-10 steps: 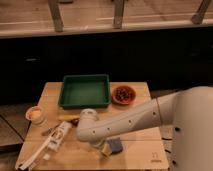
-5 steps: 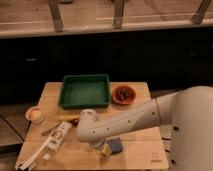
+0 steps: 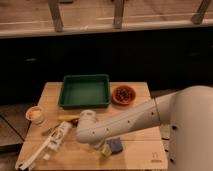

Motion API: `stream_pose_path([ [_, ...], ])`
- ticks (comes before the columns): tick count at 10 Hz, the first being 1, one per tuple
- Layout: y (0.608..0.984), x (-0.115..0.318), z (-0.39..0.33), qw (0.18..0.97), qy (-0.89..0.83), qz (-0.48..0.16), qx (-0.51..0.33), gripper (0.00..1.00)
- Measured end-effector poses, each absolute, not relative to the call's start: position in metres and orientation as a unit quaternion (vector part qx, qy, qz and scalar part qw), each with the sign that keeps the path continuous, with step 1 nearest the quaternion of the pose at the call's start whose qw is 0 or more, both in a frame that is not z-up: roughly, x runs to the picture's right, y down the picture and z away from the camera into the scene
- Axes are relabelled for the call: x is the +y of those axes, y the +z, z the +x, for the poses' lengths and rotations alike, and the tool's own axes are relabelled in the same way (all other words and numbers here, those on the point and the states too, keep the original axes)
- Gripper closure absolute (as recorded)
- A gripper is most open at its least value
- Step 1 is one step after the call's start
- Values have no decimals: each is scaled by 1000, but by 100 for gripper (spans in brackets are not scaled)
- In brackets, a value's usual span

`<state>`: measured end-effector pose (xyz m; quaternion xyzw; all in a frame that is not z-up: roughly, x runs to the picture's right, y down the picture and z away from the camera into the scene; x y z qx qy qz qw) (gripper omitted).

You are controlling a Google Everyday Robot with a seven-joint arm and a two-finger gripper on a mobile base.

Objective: Place sponge in tray

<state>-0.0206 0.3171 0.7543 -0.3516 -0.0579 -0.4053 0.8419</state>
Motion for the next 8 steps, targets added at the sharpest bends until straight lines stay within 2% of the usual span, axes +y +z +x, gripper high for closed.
stream_pose_path([
  [4,756,320,-22,839,-410,-352,-58,33],
  [7,757,315,-14,849,-387,-356,-54,20],
  [8,756,312,-8,855,-372,-358,-50,20],
])
